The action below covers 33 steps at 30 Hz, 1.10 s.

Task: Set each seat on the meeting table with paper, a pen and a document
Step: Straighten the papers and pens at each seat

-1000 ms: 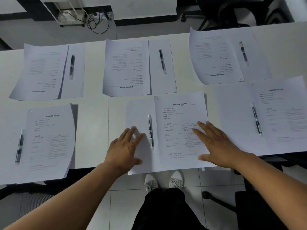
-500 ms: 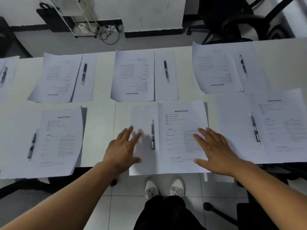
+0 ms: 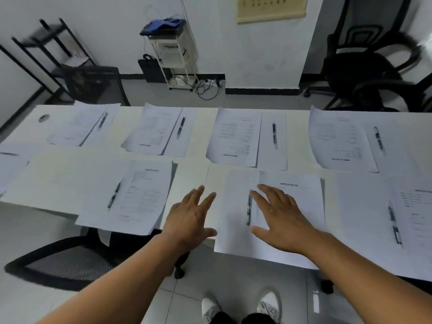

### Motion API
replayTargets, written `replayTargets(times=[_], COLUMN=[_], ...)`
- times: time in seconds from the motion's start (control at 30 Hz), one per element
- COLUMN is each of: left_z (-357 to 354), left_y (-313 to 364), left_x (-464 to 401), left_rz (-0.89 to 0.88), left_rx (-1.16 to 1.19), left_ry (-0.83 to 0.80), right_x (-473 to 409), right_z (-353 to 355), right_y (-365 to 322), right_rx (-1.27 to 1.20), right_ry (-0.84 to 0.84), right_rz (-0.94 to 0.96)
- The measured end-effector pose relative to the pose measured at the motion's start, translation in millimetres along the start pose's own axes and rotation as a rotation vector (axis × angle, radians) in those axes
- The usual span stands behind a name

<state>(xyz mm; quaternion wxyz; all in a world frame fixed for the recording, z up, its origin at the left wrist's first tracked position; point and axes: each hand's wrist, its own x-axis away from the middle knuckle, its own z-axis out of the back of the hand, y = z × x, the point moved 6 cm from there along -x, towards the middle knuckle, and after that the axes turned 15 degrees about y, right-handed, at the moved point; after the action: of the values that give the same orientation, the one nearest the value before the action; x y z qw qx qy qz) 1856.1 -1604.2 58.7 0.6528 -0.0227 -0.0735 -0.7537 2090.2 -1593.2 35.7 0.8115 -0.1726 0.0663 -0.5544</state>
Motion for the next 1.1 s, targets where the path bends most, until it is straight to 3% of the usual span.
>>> replayTargets(times=[0.3,0.57,0.8,1.1], left_z=[40.3,72.1,85.7,64.8], left_y=[-66.5,-182.5,-276.4,-348.5], left_x=[51.4,118.3,150.8,138.1], left_rz=[0.015,-0.052,-0.046,0.017], left_rx=[0.005,0.012,0.025,0.026], left_ry=[0.129,0.183,0.179,0.091], right_x=[3.3,8.3,-0.6,-54.2], right_z=[18.2,0.0,-18.7,-57.8], right_y=[-82.9,-229.9,-319.1,-348.2], right_rx=[0.045,0.119,0.129,0.120], right_ry=[0.043,0.082,0.072,-0.015], right_rz=[0.008,0.028,0.014,0.022])
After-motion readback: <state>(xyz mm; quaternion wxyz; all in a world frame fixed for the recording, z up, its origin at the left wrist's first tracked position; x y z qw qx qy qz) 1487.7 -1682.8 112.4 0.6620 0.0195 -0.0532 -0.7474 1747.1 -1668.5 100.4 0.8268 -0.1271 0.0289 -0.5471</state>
